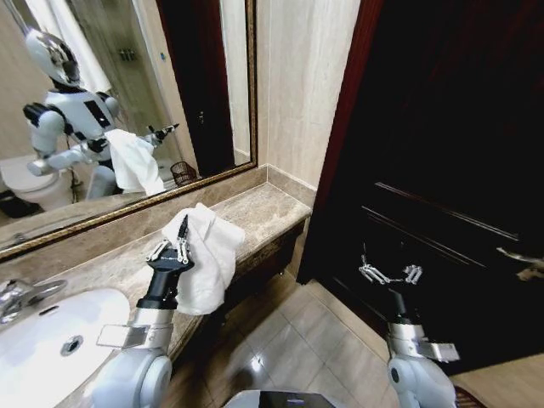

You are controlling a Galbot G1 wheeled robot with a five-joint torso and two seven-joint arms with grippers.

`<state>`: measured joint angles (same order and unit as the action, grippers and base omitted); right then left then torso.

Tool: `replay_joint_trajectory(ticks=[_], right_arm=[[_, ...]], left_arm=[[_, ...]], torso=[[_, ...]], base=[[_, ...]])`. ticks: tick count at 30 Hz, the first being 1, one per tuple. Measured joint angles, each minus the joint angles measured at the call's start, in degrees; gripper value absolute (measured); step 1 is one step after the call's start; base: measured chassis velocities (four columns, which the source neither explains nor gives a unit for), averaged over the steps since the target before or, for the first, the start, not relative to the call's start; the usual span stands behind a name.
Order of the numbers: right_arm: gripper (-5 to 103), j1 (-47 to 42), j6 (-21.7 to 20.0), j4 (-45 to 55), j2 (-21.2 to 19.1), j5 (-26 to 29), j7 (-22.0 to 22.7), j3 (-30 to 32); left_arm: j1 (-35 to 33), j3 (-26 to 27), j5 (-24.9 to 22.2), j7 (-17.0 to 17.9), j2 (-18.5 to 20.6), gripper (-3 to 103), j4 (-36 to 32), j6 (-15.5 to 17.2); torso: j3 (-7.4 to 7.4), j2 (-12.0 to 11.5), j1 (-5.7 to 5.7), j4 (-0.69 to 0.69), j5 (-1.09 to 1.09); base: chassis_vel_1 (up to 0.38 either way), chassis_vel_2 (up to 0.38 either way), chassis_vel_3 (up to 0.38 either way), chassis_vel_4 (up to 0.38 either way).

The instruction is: Discard the used towel into the hamper.

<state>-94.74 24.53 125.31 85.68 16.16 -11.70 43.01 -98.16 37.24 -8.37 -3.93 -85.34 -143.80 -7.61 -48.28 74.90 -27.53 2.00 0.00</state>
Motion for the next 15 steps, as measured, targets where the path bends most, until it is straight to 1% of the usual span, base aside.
replay_joint_trajectory(ticks=[11,12,15], right_arm=[[100,-1.3,0.5,0.6,0.4,-0.5,0.1,0.3],[100,-1.3,0.7,0.6,0.6,-0.6,0.1,0.1],[100,-1.5,0.8,0.4,0.7,-0.7,-0.1,0.0]], left_arm=[[0.5,-0.7,0.6,-1.6,0.6,1,0.3,-0.5],[0.4,-0.9,1.3,-2.0,0.7,1,0.4,-1.2],[0.0,-1.5,1.9,-2.4,0.6,1,0.4,-1.7]], torso=[[0.00,0.0,0.00,-0.01,0.01],[0.00,0.0,0.00,-0.01,0.00],[0.00,0.0,0.00,0.01,0.00]], base=[[-0.064,-0.065,-0.057,-0.072],[-0.088,-0.093,-0.074,-0.095],[-0.097,-0.088,-0.091,-0.104]])
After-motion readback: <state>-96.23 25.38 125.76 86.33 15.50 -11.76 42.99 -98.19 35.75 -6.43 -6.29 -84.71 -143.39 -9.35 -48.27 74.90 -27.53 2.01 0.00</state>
